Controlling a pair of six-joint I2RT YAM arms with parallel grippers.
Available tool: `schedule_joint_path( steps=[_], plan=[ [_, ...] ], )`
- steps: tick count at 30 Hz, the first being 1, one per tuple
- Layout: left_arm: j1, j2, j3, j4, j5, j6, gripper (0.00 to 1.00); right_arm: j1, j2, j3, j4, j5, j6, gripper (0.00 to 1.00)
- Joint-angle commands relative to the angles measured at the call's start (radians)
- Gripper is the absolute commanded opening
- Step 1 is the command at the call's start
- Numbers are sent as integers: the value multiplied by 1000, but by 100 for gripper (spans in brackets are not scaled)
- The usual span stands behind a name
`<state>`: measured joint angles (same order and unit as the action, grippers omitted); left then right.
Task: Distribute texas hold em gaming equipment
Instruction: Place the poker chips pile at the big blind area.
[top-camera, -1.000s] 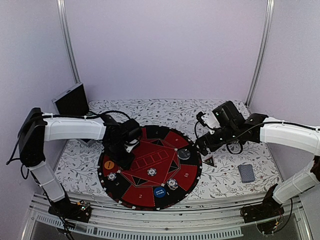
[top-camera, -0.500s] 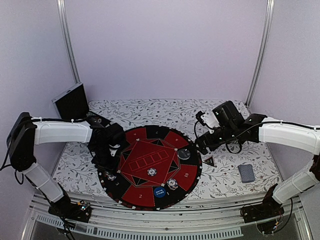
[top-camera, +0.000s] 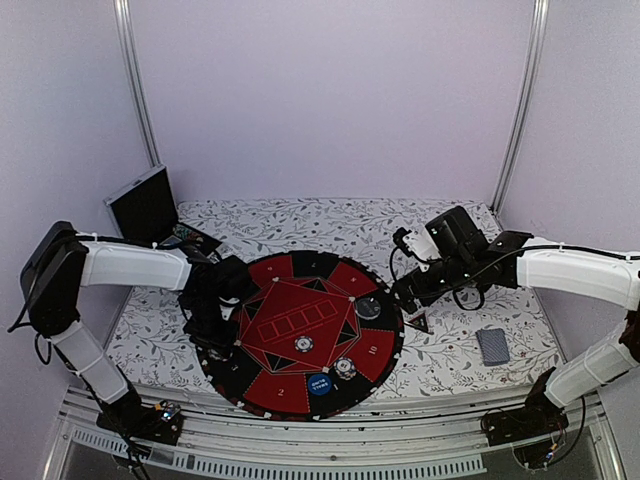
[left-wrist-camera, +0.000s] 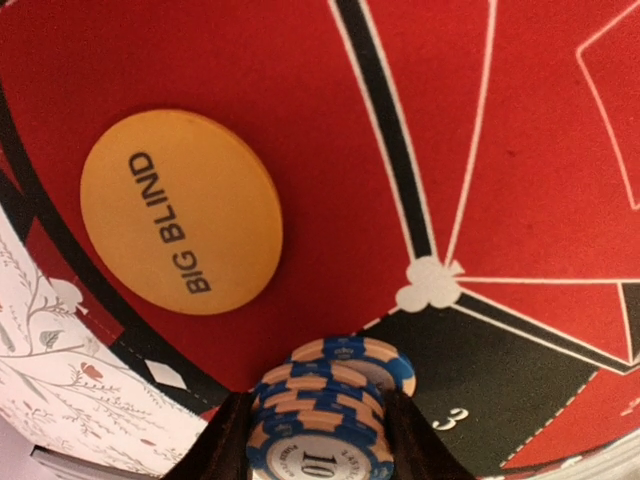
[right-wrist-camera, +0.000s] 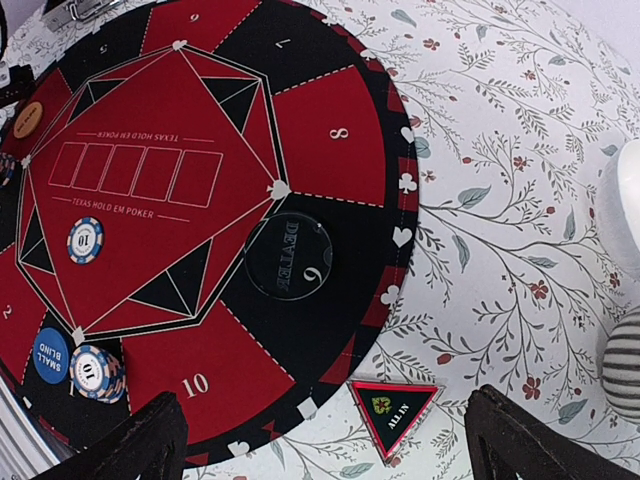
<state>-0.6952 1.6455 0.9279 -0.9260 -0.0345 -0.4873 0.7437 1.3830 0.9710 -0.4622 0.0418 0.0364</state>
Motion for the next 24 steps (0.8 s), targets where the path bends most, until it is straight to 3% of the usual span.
schedule_joint_path(
  steps=[1,13,20,24],
  plan=[
    [13,-31,-1,47,0,8,39,-8,-19,15,16,-13,0,99],
    [11,-37,-15,61,1,13,40,-8,-37,11,12,-14,3,99],
    [10,-49,1,42,-5,15,60,-9,-49,9,8,-13,3,99],
    [-6,-55,52,18,-22,18,63,-8,-48,9,8,-16,3,99]
  ],
)
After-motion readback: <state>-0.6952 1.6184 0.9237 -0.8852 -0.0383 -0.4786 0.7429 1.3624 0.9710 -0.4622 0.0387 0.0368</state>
